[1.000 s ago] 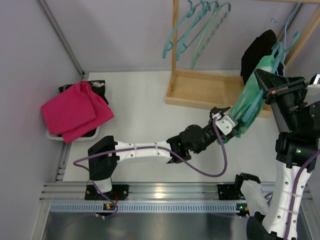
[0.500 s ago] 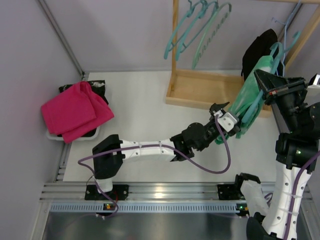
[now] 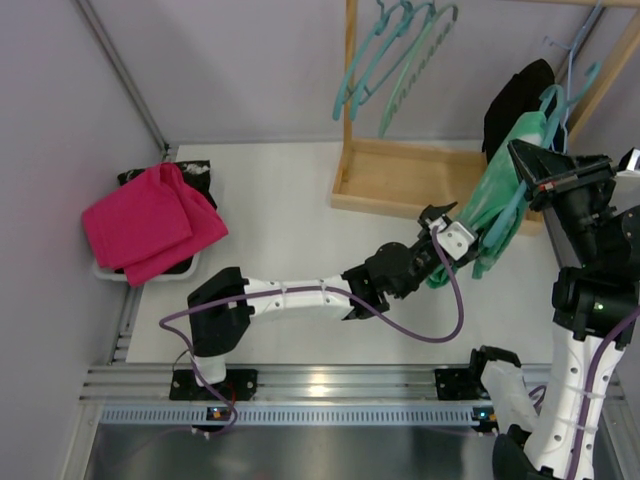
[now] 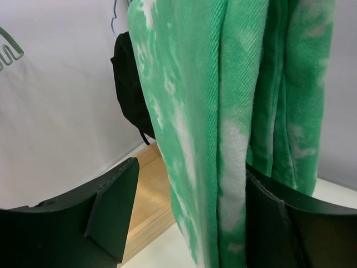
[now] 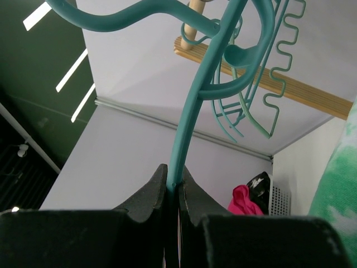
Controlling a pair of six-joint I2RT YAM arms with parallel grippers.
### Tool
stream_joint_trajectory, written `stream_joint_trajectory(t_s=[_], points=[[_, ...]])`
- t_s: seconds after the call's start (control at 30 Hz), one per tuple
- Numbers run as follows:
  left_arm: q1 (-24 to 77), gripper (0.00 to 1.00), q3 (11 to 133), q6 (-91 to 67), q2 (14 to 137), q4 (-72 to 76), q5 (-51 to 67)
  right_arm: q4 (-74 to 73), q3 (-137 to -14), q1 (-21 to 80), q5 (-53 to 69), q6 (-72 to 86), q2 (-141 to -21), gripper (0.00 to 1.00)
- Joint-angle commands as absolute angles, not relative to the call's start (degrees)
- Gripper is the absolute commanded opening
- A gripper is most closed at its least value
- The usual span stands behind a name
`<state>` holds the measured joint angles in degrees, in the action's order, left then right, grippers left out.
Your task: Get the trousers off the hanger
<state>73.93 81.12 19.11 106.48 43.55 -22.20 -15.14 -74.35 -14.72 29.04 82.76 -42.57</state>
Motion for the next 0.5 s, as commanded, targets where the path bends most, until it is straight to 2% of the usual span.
stream_joint_trajectory(t_s=[0.0,0.03,0.13,0.2,0.3,0.47], points=[[73.30,0.71,83.76,18.90,105.73,47.11,-23.64,-5.53,-79.89,-13.89,30.06,83.76,-41.22,0.00],[72.87,0.71,84.11,18.64,105.99,46.67,-23.56,-5.71,-80.33,-13.97,30.15,83.76,-41.22,0.00],[72.25,0.52,84.99,18.54,106.17,46.23,-22.94,-6.68,-80.95,-13.80,30.23,83.58,-41.40,0.00],[71.98,0.24,85.43,18.54,105.91,46.23,-22.94,-6.85,-81.21,-13.71,30.32,83.32,-41.40,0.00],[71.46,0.00,86.13,18.72,105.30,46.23,-23.99,-6.59,-80.07,-13.62,30.41,82.80,-41.40,0.00],[71.28,0.00,86.49,19.68,100.38,44.65,-24.70,-6.24,-73.23,-13.54,31.37,79.90,-41.04,0.00]])
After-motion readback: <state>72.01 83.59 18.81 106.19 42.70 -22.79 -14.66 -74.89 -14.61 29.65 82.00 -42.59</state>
